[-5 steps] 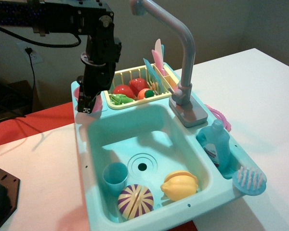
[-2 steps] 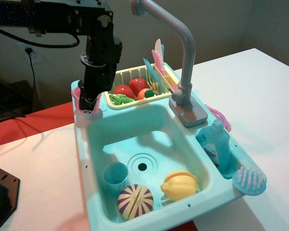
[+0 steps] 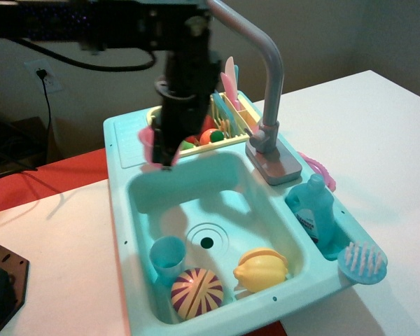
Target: Put cup from counter to sink
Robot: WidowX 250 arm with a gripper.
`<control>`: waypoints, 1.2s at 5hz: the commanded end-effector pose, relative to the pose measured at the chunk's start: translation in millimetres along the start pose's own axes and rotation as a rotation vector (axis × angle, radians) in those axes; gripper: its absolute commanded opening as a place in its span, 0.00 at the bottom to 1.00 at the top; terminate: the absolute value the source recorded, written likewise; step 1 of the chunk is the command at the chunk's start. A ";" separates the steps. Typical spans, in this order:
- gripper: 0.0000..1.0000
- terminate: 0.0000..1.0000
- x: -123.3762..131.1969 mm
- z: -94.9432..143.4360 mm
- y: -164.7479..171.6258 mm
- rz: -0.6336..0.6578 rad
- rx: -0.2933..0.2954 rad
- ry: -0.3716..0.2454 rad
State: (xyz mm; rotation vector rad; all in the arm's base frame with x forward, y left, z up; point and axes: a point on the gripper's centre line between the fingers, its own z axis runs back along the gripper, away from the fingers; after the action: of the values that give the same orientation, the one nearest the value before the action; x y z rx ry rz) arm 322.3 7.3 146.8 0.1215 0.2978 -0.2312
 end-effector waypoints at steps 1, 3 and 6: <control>0.00 0.00 43.8 18.2 -16.0 -0.018 -0.001 -0.073; 0.00 0.00 84.5 -7.6 -49.2 -0.067 -0.002 -0.035; 1.00 0.00 24.0 -2.9 -53.1 -0.036 -0.018 0.045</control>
State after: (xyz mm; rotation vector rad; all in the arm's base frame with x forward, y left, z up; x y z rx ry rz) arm 320.4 -47.3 122.9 0.0921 0.4161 -0.2664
